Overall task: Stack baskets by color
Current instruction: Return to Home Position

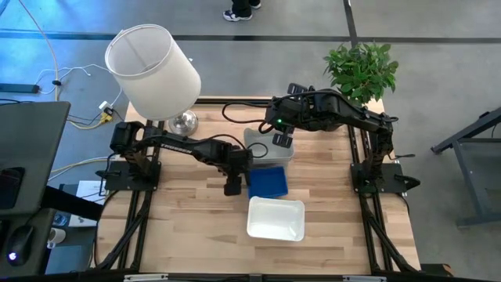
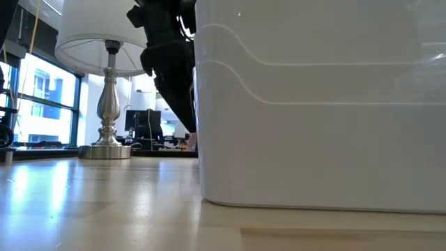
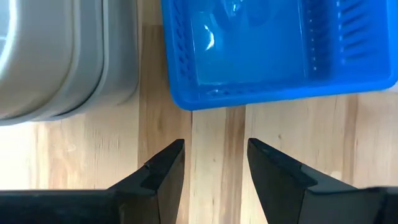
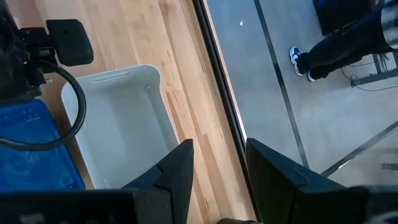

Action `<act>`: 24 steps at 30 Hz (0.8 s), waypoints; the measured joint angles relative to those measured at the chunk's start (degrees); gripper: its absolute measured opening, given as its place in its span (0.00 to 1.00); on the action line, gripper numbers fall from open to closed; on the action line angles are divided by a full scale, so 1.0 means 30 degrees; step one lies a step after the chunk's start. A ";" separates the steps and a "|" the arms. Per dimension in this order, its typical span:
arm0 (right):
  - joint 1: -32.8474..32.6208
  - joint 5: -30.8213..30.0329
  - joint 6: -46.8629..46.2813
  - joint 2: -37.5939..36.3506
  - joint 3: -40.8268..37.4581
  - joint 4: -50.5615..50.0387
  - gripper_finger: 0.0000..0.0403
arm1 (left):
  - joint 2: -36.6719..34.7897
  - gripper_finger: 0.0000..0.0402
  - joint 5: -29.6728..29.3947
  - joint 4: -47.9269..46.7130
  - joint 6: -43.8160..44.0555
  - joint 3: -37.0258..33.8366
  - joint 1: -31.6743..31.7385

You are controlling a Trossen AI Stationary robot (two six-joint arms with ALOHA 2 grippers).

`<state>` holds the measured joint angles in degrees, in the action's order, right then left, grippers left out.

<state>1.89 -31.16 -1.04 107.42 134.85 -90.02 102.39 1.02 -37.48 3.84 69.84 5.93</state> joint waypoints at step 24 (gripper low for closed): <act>0.1013 0.0888 -0.2932 -0.6887 -1.0568 0.2011 0.33 | -0.7935 0.41 0.1895 0.3538 -0.0196 -0.5183 0.0475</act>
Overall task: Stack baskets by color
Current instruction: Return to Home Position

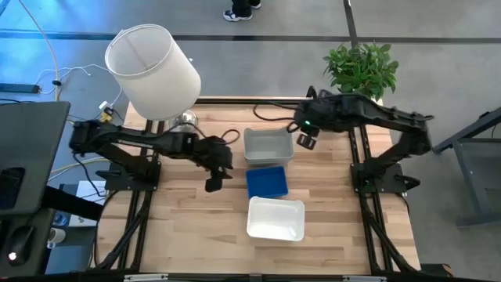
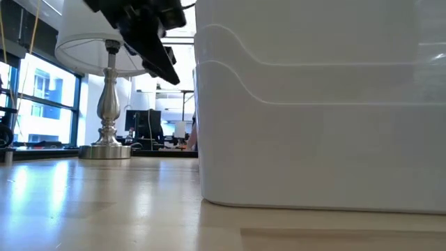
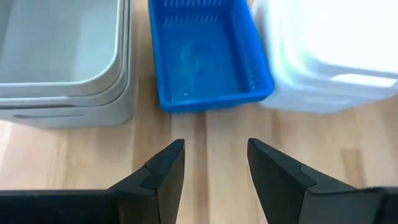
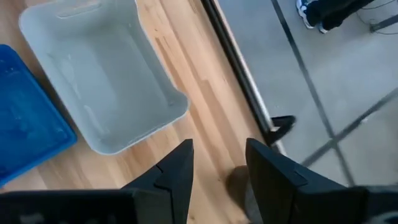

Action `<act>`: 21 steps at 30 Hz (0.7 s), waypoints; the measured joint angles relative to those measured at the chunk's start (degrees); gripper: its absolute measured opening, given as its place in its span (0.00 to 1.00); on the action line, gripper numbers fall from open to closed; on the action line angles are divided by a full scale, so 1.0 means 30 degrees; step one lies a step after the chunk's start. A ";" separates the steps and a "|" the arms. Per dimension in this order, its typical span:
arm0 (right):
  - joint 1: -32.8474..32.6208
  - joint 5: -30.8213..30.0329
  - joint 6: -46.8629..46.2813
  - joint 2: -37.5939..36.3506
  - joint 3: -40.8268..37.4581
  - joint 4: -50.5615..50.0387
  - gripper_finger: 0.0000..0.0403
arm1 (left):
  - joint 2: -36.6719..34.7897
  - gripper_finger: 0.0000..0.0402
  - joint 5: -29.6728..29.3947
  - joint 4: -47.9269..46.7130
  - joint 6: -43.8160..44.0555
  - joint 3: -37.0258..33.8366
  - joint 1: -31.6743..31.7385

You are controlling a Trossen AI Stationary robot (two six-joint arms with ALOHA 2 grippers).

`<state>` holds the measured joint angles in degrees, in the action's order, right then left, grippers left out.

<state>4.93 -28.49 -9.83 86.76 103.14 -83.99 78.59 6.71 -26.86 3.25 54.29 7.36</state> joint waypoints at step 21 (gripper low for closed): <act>-0.1555 0.1928 -0.1731 -1.3988 -1.9384 1.5608 0.33 | -0.9987 0.41 0.0409 0.7427 0.1859 -0.8864 0.0414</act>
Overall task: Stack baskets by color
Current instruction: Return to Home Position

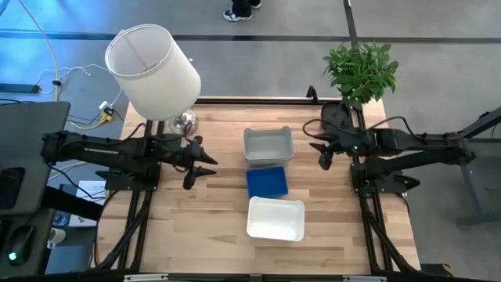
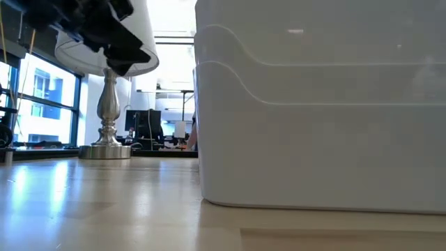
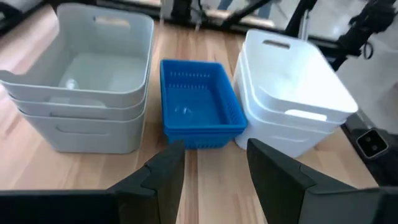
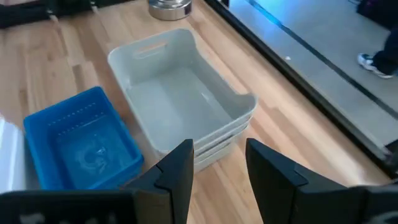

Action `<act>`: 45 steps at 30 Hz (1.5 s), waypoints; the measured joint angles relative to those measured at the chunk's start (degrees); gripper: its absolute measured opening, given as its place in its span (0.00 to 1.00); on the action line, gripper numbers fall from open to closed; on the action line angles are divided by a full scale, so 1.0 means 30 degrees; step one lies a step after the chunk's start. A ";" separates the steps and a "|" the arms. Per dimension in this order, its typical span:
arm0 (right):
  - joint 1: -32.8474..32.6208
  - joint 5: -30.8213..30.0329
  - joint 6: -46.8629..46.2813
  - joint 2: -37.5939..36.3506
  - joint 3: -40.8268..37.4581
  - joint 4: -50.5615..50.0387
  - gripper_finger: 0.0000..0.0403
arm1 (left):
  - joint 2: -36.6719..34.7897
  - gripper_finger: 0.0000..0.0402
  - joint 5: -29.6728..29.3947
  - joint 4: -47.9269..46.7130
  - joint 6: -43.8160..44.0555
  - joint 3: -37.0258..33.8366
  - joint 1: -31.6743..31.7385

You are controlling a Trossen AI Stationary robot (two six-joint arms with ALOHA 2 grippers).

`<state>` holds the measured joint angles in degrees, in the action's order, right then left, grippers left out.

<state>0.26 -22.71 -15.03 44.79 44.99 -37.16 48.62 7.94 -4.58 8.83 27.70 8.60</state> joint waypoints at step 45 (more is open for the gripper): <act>-0.0128 0.2079 0.2557 -1.4431 -1.3412 0.8697 0.33 | -1.0478 0.41 -0.2442 0.4873 -0.1796 -0.9019 0.0005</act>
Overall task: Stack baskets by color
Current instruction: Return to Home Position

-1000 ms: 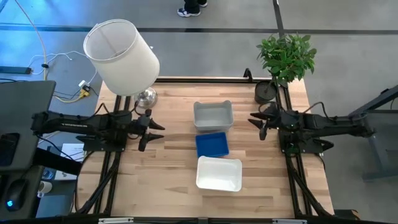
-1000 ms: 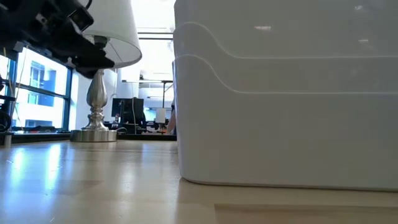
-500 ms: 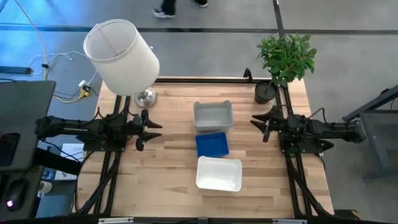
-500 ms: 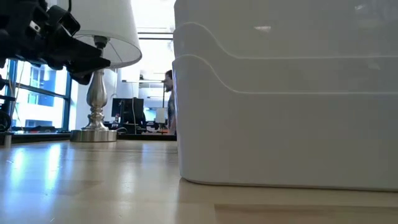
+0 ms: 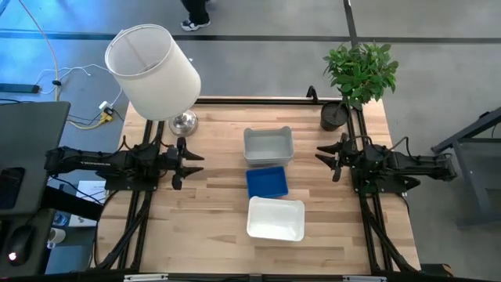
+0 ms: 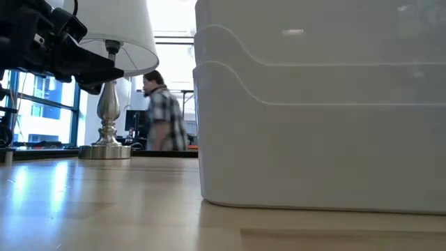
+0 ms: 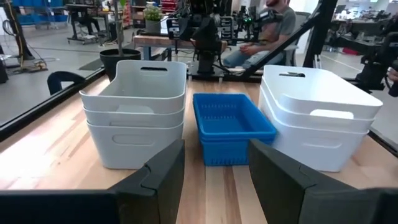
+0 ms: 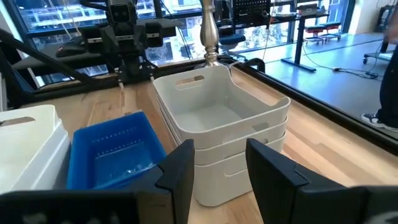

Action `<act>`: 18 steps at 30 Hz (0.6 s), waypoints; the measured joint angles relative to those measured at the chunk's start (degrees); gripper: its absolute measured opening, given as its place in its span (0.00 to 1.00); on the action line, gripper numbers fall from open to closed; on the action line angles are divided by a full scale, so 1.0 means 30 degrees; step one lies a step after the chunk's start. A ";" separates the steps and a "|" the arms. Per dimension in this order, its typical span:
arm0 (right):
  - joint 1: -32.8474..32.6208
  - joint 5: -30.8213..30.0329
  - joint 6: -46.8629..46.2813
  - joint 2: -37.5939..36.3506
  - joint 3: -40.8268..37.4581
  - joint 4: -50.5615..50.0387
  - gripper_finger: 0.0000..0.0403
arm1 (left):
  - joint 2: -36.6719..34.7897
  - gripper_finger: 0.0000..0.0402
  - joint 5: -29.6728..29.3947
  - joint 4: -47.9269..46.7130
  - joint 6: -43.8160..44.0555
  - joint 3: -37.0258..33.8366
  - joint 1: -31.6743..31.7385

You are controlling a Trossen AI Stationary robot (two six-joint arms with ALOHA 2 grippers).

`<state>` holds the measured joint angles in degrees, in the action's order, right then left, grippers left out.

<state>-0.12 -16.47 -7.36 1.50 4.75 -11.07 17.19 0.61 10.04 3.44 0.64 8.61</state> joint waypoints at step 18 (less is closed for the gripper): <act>0.0007 0.0129 -0.1533 0.0000 0.0000 -0.0044 0.33 | 0.0015 0.41 0.0070 0.0017 -0.0007 0.0015 -0.0004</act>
<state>-0.10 -16.09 -11.96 1.50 4.75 -11.20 17.23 0.82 10.09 3.42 0.69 8.60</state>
